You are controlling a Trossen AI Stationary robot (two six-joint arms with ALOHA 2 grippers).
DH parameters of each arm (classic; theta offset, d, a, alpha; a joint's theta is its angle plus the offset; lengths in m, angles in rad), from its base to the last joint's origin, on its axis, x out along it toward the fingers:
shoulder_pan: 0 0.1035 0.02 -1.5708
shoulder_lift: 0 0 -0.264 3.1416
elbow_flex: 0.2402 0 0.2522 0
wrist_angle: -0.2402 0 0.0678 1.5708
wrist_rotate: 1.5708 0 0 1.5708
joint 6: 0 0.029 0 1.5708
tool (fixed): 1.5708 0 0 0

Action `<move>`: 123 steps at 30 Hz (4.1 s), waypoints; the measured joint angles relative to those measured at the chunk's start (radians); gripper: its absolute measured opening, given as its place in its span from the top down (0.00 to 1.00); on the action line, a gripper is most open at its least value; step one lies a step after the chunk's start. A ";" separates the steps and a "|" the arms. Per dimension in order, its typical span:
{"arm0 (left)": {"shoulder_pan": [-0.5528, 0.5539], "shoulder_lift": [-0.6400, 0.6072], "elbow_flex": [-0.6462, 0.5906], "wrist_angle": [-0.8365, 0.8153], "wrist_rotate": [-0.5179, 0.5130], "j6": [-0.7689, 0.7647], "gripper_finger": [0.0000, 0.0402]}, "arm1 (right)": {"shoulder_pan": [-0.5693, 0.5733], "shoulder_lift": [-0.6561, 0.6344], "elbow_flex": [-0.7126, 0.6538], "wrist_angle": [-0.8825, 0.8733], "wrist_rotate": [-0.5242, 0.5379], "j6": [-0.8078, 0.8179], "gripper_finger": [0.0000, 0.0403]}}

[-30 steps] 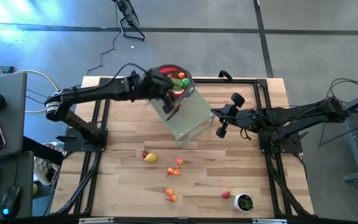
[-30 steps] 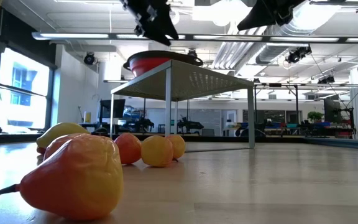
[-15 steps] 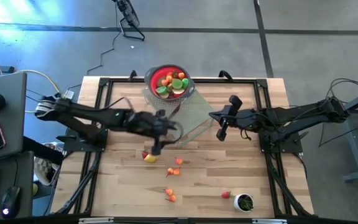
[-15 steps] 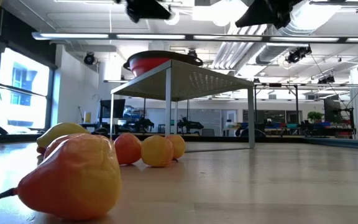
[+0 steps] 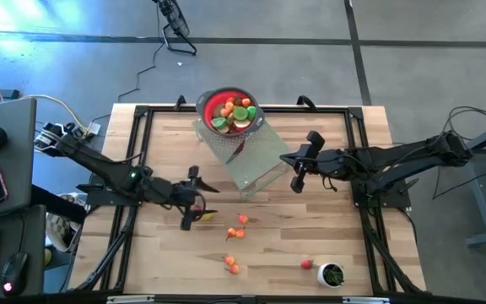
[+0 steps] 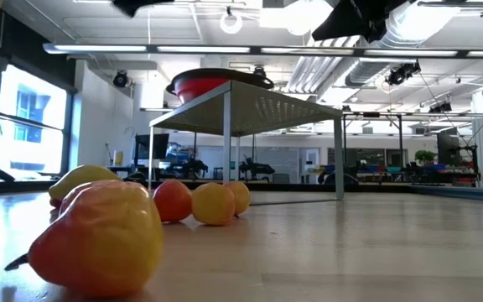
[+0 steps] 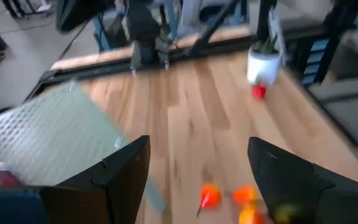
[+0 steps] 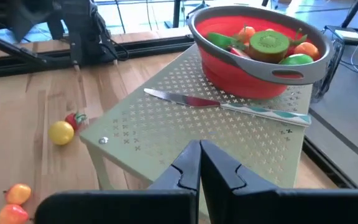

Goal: Pick & Place Fruit
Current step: Put the lemon into the red strainer on the shelf

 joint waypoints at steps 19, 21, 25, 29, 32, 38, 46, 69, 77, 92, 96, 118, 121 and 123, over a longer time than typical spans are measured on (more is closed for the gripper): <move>-0.130 0.008 -0.038 0.014 -0.123 -0.021 0.35 | 0.000 0.097 0.000 0.111 -0.100 -0.041 0.99; -0.130 0.008 -0.037 0.017 -0.126 -0.022 0.35 | 0.006 0.084 0.000 0.111 -0.107 -0.043 0.99; -0.128 0.014 -0.099 0.129 -0.135 0.012 0.35 | 0.027 0.080 0.000 0.110 -0.106 -0.040 0.99; -0.130 0.012 -0.211 0.293 -0.139 0.023 0.35 | 0.057 0.080 0.000 0.108 -0.104 -0.041 0.99; -0.130 0.005 -0.279 0.361 -0.139 0.015 0.35 | 0.090 0.072 0.000 0.078 -0.097 -0.033 0.99; -0.129 0.002 -0.328 0.431 -0.139 0.000 0.35 | 0.155 0.023 0.000 -0.017 0.020 0.044 0.99; -0.127 0.002 -0.328 0.430 -0.137 -0.013 0.35 | 0.199 0.011 0.000 -0.008 0.019 0.028 0.99; -0.127 0.002 -0.328 0.427 -0.184 -0.051 0.35 | 0.190 0.011 0.000 0.023 -0.023 0.028 0.99; -0.127 0.002 -0.328 0.425 -0.185 -0.051 0.35 | 0.190 0.011 0.000 0.023 -0.023 0.028 0.99; -0.127 0.002 -0.327 0.418 -0.183 -0.062 0.35 | 0.190 0.011 0.000 0.023 -0.027 0.028 0.99; -0.127 0.001 -0.327 0.422 -0.133 -0.116 0.35 | 0.190 0.012 0.000 0.023 -0.028 0.032 0.99; -0.127 0.001 -0.327 0.426 -0.064 -0.215 0.35 | 0.190 0.012 0.000 0.023 -0.027 0.017 0.99; -0.127 0.001 -0.327 0.426 -0.064 -0.218 0.35 | 0.190 0.012 0.000 0.023 -0.027 0.017 0.99; -0.127 0.001 -0.327 0.424 -0.045 -0.224 0.35 | 0.190 0.012 0.000 0.023 -0.027 0.017 0.99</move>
